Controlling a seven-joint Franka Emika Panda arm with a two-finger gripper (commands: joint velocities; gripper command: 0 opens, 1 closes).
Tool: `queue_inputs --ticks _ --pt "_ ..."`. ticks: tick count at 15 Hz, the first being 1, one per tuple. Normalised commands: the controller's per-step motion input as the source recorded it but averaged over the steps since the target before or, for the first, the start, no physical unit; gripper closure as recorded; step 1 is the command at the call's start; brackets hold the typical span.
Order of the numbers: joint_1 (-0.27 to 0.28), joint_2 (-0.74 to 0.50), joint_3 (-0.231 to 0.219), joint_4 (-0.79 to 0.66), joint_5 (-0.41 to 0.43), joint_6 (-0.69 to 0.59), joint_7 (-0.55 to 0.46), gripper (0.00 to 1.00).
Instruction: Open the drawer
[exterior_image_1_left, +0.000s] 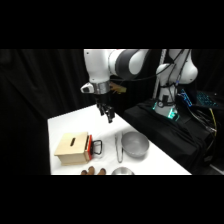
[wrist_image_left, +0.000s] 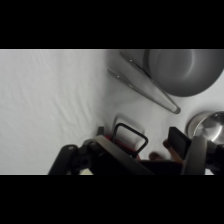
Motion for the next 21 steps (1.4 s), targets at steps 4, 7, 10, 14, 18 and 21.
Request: queue_inputs --ticks 4,7,10,14,18,21 --pt "0.020 0.22 0.001 0.38 0.102 0.08 0.16 0.00" --pt "0.047 0.21 -0.024 0.23 0.050 0.23 0.33 0.00" --pt "0.074 0.15 -0.048 0.01 0.010 0.40 0.34 0.00" --pt "0.102 0.09 -0.071 -0.12 -0.016 0.47 0.27 0.00" --pt "0.140 0.04 -0.107 -0.16 -0.055 0.40 0.24 0.00" --pt "0.177 -0.01 -0.154 -0.20 -0.112 0.38 0.26 0.00"
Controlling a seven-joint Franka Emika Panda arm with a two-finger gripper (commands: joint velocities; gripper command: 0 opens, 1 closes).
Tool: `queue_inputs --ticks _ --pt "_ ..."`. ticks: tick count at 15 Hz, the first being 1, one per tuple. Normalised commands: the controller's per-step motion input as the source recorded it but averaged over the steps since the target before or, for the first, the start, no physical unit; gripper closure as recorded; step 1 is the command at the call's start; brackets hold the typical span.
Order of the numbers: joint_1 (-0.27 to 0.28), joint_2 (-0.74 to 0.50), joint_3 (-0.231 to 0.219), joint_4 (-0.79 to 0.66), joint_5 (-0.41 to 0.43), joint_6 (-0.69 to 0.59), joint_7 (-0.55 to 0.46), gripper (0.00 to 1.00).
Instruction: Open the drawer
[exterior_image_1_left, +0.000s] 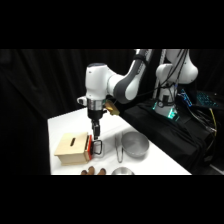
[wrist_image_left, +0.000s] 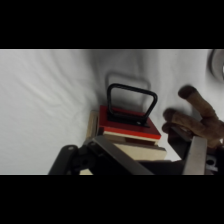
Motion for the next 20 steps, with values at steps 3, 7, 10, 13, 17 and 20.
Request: queue_inputs --ticks 3,7,10,13,17,20 --pt "0.175 0.05 -0.186 -0.13 -0.128 0.35 0.25 0.00" --pt "0.129 0.18 -0.171 0.05 -0.078 0.26 0.17 0.00" --pt "0.120 0.23 -0.146 0.16 -0.027 0.19 0.12 0.00" --pt "0.137 0.22 -0.137 0.18 0.002 0.16 0.11 0.00" --pt "0.111 0.19 -0.105 0.19 0.043 0.11 0.07 0.00" --pt "0.082 0.17 -0.088 0.18 0.071 0.09 0.04 0.00"
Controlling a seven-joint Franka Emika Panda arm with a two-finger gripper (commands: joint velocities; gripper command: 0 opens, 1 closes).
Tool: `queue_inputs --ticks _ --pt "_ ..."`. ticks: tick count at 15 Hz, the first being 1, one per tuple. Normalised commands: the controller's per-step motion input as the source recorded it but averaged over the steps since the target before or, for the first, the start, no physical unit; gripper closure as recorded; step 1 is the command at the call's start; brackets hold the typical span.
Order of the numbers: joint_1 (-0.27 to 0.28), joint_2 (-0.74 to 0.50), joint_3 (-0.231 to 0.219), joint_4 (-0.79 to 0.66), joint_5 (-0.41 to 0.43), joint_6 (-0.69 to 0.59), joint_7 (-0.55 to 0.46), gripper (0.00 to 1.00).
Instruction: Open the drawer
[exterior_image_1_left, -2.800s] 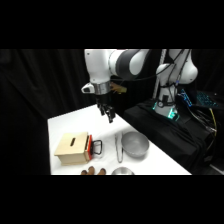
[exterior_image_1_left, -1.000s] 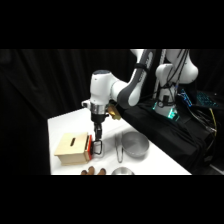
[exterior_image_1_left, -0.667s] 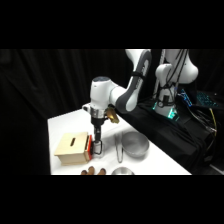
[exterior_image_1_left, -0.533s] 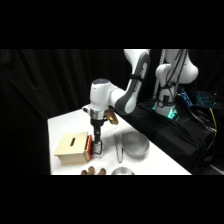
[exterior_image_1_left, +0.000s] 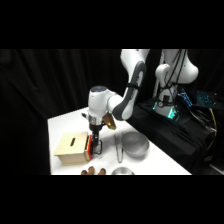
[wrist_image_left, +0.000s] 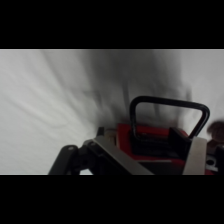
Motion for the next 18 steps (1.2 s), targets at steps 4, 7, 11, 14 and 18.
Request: queue_inputs --ticks 4,7,11,14,18 --pt "0.055 0.13 -0.074 0.13 0.086 0.08 0.02 0.00" --pt "0.042 0.10 -0.064 0.06 0.084 0.09 0.01 0.00" --pt "0.039 0.05 -0.062 -0.01 0.076 0.10 -0.01 0.00" --pt "0.029 0.04 -0.045 -0.02 0.081 0.10 -0.03 0.00" --pt "0.056 0.01 -0.049 -0.03 0.076 0.07 -0.02 0.00"
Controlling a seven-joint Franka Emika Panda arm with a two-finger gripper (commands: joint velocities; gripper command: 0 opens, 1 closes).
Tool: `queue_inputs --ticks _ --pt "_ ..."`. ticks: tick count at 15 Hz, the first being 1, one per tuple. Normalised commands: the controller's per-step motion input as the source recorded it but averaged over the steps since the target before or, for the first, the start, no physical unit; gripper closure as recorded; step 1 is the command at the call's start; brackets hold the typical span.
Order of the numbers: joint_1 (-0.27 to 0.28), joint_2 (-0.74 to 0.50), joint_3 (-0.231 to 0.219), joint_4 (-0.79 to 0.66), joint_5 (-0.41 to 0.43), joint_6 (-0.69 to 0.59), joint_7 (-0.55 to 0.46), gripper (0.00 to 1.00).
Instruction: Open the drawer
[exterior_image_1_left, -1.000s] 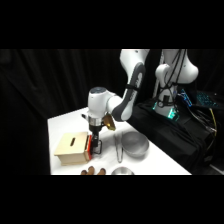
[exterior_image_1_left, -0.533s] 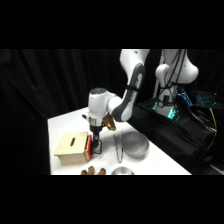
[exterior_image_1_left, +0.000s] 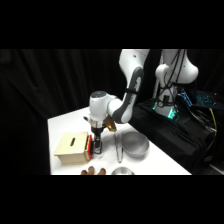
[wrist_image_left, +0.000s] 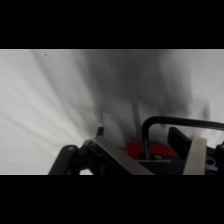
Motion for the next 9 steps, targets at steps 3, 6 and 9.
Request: queue_inputs --ticks 3,6,9 --pt "0.108 -0.08 -0.075 -0.17 0.054 0.09 0.00 0.00" --pt "0.100 -0.13 -0.074 -0.26 0.052 0.13 -0.01 0.00" --pt "0.124 -0.16 -0.089 -0.33 0.039 0.17 -0.01 0.00"
